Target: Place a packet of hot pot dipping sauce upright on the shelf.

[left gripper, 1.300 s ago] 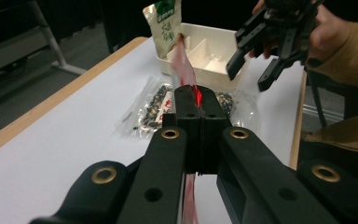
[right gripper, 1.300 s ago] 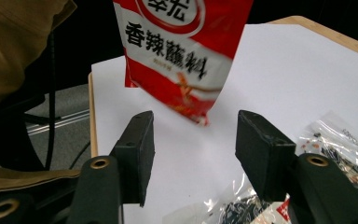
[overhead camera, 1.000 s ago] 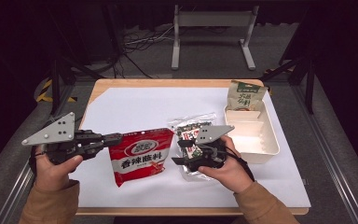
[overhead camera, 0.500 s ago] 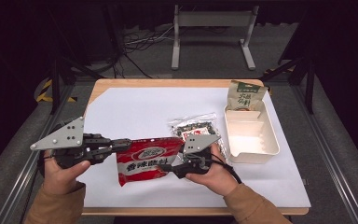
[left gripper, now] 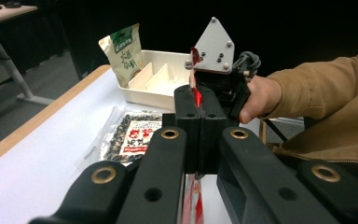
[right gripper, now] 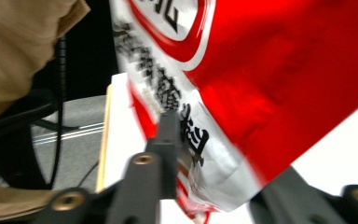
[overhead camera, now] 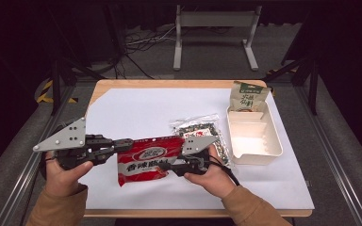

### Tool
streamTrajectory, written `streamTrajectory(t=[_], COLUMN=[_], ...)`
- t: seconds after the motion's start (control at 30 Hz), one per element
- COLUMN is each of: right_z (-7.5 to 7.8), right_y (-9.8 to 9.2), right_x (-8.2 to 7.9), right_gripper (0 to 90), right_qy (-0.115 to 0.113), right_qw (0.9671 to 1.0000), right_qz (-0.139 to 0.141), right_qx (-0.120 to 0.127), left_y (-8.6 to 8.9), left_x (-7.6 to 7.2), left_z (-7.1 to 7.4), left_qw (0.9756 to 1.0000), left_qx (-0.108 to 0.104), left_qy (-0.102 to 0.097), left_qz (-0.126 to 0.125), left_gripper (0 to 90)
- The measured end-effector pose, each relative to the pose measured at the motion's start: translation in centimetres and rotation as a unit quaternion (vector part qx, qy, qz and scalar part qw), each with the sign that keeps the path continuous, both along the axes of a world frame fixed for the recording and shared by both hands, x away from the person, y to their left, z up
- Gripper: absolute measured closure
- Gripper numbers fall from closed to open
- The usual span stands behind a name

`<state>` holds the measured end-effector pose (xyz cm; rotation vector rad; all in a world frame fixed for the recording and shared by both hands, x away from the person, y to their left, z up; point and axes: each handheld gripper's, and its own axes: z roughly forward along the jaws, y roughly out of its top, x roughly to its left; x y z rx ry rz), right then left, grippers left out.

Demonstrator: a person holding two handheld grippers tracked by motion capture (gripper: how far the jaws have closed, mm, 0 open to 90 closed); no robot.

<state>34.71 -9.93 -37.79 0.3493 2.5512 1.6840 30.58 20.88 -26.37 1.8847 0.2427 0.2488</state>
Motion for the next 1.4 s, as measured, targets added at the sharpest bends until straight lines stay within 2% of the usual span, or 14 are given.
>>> streamTrajectory(t=[0.07, 0.27, 0.4, 0.5, 0.53, 0.63, 0.77, 0.9, 1.13, 1.3, 1.4], right_z=[0.3, 0.9, 1.4, 1.7, 1.8, 2.4, 3.2, 4.0, 5.0, 5.4, 5.9], right_y=[-0.2, -0.6, -1.0, -1.3, -1.4, -1.9, -3.1, -4.5, -6.7, -7.7, -8.3], right_x=[-0.1, -0.2, -0.3, -0.3, -0.3, -0.4, -0.4, -0.4, 0.0, 0.2, 0.2], right_gripper=[88.2, 89.6, 89.8, 89.9, 89.9, 89.9, 90.0, 89.9, 89.9, 89.9, 89.9], right_qy=[0.003, 0.009, 0.011, 0.009, 0.010, 0.002, 0.001, -0.002, -0.001, 0.000, -0.005], right_qw=[1.0000, 0.9998, 0.9995, 0.9994, 0.9994, 0.9990, 0.9985, 0.9982, 0.9966, 0.9962, 0.9962], right_qz=[0.007, 0.013, 0.020, 0.020, 0.020, 0.014, 0.005, -0.007, -0.032, -0.044, -0.051], right_qx=[-0.003, -0.009, -0.022, -0.027, -0.028, -0.042, -0.054, -0.059, -0.076, -0.075, -0.070], left_y=[0.1, 0.3, 0.3, 0.3, 0.2, 0.1, 0.2, 0.3, 0.6, 1.1, 1.4], left_x=[0.1, 0.4, 0.5, 0.7, 0.7, 0.8, 1.2, 1.8, 3.0, 4.0, 4.7], left_z=[0.0, -0.2, -0.4, -0.4, -0.5, -0.6, -1.1, -1.7, -3.1, -4.2, -5.1], left_qw=[1.0000, 0.9999, 0.9997, 0.9994, 0.9993, 0.9980, 0.9979, 0.9972, 0.9955, 0.9915, 0.9902], left_qx=[-0.002, -0.007, 0.000, 0.006, 0.004, 0.017, 0.012, 0.017, 0.021, 0.024, 0.016], left_qy=[0.001, 0.005, 0.006, 0.003, 0.008, -0.002, -0.002, 0.000, 0.011, 0.009, 0.018], left_qz=[0.004, 0.008, 0.024, 0.033, 0.037, 0.061, 0.063, 0.072, 0.092, 0.127, 0.138], left_gripper=[89.6, 89.2, 86.6, 77.8, 77.8, 63.7, 49.6, 44.6, 41.0, 37.3, 36.8])
